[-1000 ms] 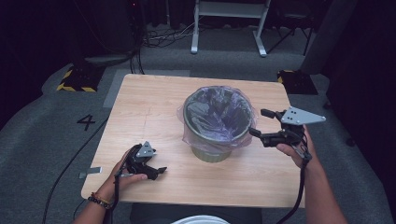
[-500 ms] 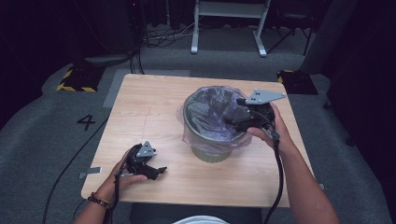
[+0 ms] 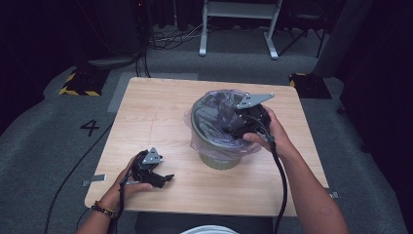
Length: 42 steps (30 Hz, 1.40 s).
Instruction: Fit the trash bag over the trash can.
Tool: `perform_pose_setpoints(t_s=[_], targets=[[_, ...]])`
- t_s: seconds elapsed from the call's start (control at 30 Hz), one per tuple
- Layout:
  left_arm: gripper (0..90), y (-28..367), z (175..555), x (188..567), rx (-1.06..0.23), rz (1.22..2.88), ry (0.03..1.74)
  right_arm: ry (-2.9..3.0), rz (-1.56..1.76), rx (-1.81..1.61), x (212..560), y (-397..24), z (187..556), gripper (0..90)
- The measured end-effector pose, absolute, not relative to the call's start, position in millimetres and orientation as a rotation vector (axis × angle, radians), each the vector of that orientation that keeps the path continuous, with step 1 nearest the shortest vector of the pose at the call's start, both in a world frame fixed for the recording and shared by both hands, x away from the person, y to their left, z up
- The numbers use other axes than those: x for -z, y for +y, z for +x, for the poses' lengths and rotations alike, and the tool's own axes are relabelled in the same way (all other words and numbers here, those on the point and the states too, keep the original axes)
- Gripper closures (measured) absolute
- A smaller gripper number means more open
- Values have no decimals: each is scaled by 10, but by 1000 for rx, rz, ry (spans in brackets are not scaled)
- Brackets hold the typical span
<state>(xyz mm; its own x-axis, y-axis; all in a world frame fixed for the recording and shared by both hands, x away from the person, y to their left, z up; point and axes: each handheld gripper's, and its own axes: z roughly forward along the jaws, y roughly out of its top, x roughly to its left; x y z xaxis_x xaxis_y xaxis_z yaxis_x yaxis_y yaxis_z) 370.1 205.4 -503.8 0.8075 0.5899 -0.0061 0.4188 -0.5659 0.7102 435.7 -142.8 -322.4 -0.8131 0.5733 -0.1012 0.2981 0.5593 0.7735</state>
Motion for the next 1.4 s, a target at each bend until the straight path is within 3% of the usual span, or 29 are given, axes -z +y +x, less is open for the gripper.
perform_pose_setpoints(t_s=[0.83,1.4], targets=[[134,2054,3701,5038,-300,2254,739,2688,788,-861,3312,-1338,4512,232],[134,2054,3701,5038,-300,2254,739,2734,847,-867,3333,-1367,4577,208]])
